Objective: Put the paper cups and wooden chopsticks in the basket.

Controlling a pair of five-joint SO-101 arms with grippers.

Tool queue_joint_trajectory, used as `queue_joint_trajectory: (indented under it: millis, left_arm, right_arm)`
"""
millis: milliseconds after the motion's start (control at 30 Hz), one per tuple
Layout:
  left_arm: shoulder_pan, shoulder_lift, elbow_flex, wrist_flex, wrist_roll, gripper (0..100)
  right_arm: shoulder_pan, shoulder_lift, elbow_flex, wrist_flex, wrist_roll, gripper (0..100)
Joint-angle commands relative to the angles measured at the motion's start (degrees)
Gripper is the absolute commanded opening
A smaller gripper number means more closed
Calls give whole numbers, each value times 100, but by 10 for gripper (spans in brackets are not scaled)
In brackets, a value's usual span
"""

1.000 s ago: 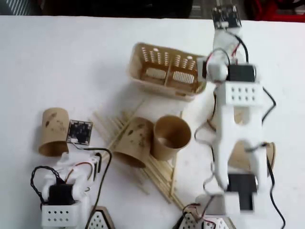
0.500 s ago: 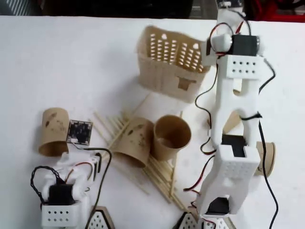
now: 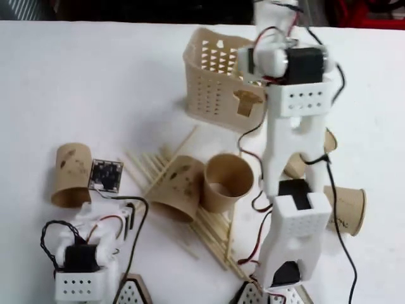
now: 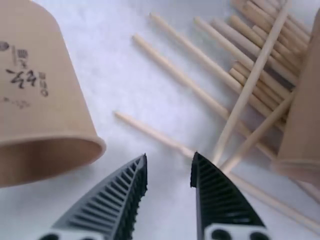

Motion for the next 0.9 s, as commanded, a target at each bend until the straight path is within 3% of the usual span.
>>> queue_joint_trajectory:
  millis: [0, 267, 567, 867]
  left_arm:
    - [-22, -22, -26, 44, 18, 158]
    - [-22, -22, -26, 44, 18, 158]
    - [-22, -22, -26, 44, 26, 158]
    - [-22, -22, -26, 44, 26, 158]
  right_arm:
    - [-541, -84, -158, 22, 53, 162]
    - [-1429, 347, -26, -119, 923, 163]
    - [-1393, 1147, -79, -611, 1099, 163]
    - [-1314, 998, -264, -479, 1099, 162]
